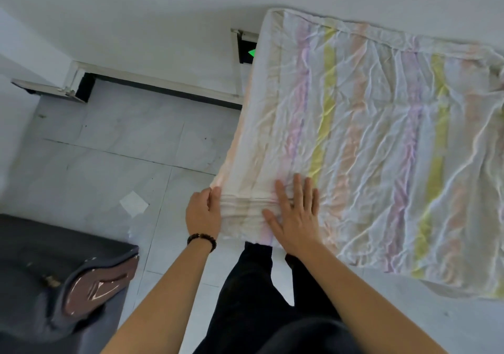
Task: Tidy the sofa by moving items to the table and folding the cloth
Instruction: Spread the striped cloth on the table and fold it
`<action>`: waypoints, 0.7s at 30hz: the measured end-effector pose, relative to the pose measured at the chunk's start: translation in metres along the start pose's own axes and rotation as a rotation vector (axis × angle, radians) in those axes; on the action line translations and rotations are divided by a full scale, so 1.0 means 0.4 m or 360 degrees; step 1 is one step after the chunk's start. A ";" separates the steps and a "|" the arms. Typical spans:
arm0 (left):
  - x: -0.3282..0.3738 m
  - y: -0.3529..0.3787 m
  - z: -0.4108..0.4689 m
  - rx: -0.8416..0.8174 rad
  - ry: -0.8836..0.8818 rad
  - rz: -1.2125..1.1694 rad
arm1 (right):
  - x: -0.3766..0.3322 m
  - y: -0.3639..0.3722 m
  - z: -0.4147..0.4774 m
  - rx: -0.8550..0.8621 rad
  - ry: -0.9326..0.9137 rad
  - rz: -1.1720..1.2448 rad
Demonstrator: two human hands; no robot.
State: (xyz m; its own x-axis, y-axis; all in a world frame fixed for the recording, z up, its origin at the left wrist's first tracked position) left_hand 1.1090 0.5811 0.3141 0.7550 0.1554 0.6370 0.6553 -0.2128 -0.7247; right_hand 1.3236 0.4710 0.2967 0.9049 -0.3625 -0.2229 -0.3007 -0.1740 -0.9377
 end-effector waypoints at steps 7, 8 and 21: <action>0.017 -0.017 -0.049 0.0294 -0.0110 0.0335 | 0.056 -0.053 -0.010 0.0000 -0.0142 0.0084; 0.062 -0.002 -0.076 0.0298 0.0062 0.0367 | 0.093 -0.064 -0.032 0.0056 -0.0063 0.0108; 0.134 0.261 -0.484 -0.0629 0.0198 0.1066 | 0.548 -0.085 -0.513 -0.0233 0.0387 0.0341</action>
State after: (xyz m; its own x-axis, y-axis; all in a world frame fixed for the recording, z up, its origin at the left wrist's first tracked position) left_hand 1.2134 0.3804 0.3233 0.9628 -0.2315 0.1394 -0.0127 -0.5540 -0.8324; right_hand 1.4705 0.2094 0.3342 0.7236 -0.6094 -0.3240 -0.5320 -0.1934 -0.8244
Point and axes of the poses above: each hand's wrist, its own z-axis towards the middle knuckle, its own y-axis out of the palm, x = y × z, the point moved 9 cm from there along z, towards the middle knuckle, and after that the axes turned 3 degrees about y, right-handed, at the moved point
